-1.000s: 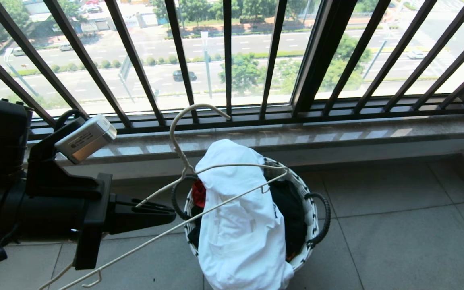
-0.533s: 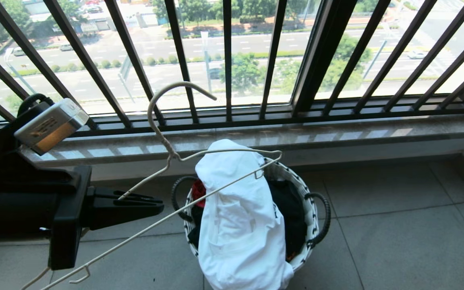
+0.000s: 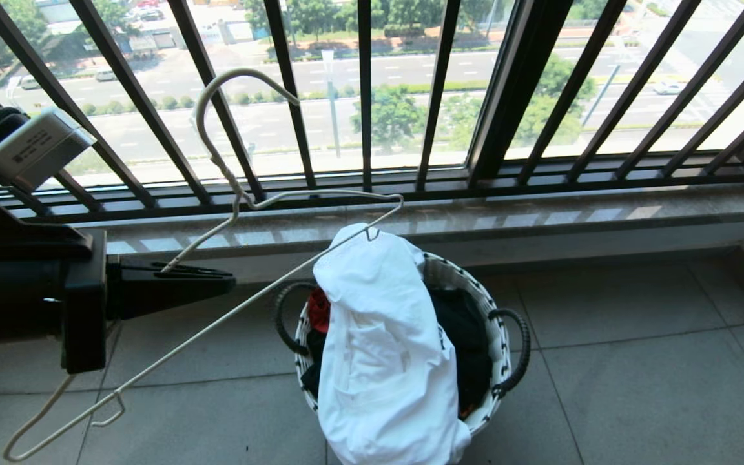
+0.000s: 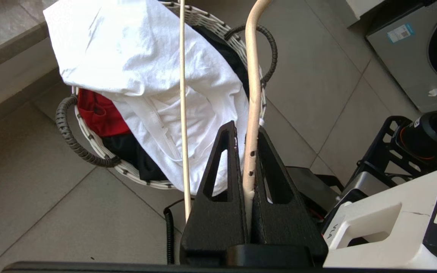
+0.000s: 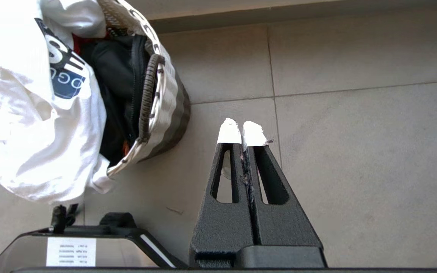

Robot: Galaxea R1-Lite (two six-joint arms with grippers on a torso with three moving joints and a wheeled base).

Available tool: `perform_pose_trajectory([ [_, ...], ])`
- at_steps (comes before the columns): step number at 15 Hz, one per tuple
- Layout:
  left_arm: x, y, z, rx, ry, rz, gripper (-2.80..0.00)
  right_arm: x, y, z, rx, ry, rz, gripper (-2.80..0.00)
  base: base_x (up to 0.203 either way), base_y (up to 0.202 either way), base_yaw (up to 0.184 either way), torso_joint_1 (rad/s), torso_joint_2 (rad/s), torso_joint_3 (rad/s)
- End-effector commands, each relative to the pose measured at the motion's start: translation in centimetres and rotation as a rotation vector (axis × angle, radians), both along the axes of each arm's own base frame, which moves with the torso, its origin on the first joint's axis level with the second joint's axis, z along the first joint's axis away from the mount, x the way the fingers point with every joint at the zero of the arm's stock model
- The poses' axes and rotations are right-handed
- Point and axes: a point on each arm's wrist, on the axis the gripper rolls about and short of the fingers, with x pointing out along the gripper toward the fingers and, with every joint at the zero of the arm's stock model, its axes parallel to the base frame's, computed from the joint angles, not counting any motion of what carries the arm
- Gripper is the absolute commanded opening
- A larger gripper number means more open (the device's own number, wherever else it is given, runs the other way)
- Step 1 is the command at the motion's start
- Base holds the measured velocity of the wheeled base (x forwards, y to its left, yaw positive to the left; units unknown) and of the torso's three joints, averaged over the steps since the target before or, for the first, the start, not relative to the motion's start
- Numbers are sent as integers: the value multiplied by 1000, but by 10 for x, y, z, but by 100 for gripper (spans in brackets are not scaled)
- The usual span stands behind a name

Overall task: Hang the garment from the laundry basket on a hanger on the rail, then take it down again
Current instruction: Pick up clothes from the basket

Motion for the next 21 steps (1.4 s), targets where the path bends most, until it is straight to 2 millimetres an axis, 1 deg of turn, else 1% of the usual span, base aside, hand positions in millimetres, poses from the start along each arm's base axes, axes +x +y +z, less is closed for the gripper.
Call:
perform_pose_trajectory([
  [1,1,1,4,-16,1,12,-280,80,9,-10,-13,248,57,-280,0,0,0,0,0,0],
  [3,3,5,12,-51,16,50,-280,131,30,-18,-39,328,144,-280,0,0,0,0,0,0],
  [4,4,8,15,-61,11,73,-280,155,47,-21,-59,348,191,-280,0,0,0,0,0,0],
  [5,4,11,18,-65,2,91,-280,178,70,-18,-78,331,252,-280,0,0,0,0,0,0],
  [7,4,16,21,-69,-12,118,-280,203,117,-14,-111,290,356,-280,0,0,0,0,0,0],
  [8,4,18,22,-70,-16,133,-280,211,134,-17,-129,288,383,-280,0,0,0,0,0,0],
  [10,5,22,25,-72,-27,157,-280,230,156,-23,-169,279,419,-280,0,0,0,0,0,0],
  [11,5,23,26,-73,-31,164,-280,237,167,-21,-178,259,438,-280,0,0,0,0,0,0],
  [12,4,26,27,-74,-37,176,-280,236,181,-18,-186,242,475,-280,0,0,0,0,0,0],
  [15,5,31,30,-75,-47,211,-280,219,217,-17,-199,218,585,-280,0,0,0,0,0,0],
  [16,5,33,30,-75,-49,218,-280,215,232,-16,-201,206,621,0,0,0,0,0,0,0],
  [19,4,34,31,-76,-55,224,-280,226,263,-21,-214,178,668,0,0,0,0,0,0,0],
  [20,4,34,31,-76,-55,224,-280,227,272,-21,-215,163,685,0,0,0,0,0,0,0],
  [21,4,34,31,-76,-55,224,-280,223,281,-20,-223,153,700,0,0,0,0,0,0,0],
])
